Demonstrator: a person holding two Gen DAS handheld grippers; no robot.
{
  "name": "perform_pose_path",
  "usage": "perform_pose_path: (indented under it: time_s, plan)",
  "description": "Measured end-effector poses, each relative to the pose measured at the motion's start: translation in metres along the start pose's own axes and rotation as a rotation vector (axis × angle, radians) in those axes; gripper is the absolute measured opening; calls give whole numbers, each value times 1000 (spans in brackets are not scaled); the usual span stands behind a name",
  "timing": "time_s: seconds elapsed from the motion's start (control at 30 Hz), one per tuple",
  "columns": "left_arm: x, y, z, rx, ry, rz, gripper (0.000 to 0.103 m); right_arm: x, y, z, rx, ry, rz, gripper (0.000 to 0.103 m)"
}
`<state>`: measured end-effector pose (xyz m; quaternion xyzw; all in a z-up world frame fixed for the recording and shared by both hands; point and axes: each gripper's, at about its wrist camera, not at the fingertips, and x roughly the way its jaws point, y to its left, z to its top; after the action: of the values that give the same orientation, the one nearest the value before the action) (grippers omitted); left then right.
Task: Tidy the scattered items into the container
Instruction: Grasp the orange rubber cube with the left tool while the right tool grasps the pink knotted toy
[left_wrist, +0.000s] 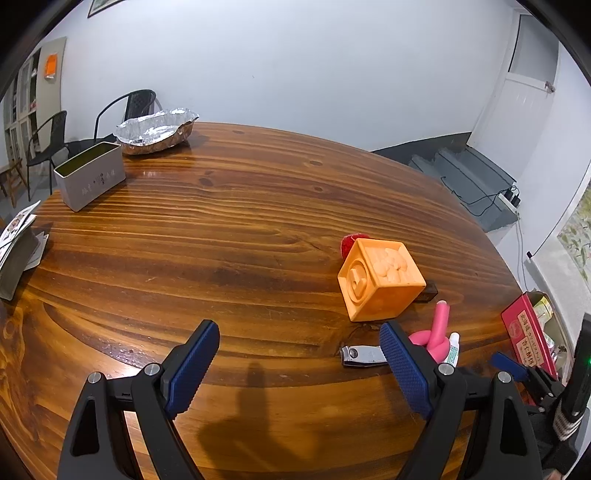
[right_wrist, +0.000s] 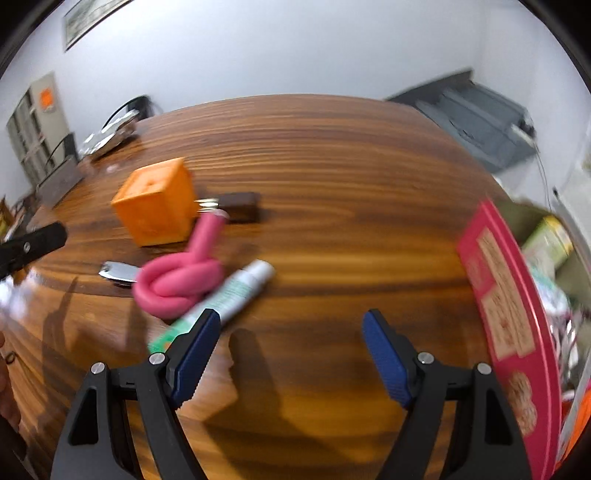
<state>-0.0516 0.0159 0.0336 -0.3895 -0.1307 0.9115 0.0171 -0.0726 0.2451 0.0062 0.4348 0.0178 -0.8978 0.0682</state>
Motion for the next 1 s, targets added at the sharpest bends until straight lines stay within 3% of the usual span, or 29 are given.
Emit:
perform_pose_path:
  time_s: [0.17,0.37,0.5,0.7,0.87,0.93,1.0]
  plan:
    - [1,-5,-2,14,7,-1,90,-13,-12,2,66,-40,35,82]
    - [-1,-3,-2,7,4,-6,90,-14,38,5,-75,-81,52,82]
    - [0,0,-1,-4,5,-8,90,-6,55,19,-93,-89,99,82]
    - [2,1,-2,-3,12,-7,90,17,75,21,-111,-25,181,82]
    - [4,1,-2,0,16,-4,90,21,77,13,-148,-5,131,82]
    - [4,1,-2,1,18,-2,90,23,72,10,-150,12,121,74]
    - [4,0,-3,3,16,-1,90,19,67,8,-163,5,94,52]
